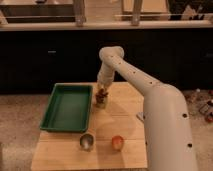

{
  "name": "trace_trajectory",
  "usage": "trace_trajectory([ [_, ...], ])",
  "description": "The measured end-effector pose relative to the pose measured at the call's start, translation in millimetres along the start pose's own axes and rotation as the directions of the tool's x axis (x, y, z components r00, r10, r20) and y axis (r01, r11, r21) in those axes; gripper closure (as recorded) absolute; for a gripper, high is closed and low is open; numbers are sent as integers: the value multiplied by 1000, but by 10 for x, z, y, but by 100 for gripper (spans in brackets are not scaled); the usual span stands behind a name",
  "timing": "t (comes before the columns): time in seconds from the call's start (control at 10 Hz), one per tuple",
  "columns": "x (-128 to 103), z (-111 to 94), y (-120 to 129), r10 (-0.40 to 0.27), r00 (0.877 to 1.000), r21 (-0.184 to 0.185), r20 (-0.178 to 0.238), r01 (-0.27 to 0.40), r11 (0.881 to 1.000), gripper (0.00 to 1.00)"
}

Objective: Place grapes in plastic cup

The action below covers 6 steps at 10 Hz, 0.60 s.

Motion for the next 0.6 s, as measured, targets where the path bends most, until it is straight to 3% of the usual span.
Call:
trace_trajectory([
  [0.2,-18,-20,-6,-8,1000,-5,-4,8,1000,24],
  [0.6,-42,-62,-12,-17,1000,-8,-13,17,1000,20],
])
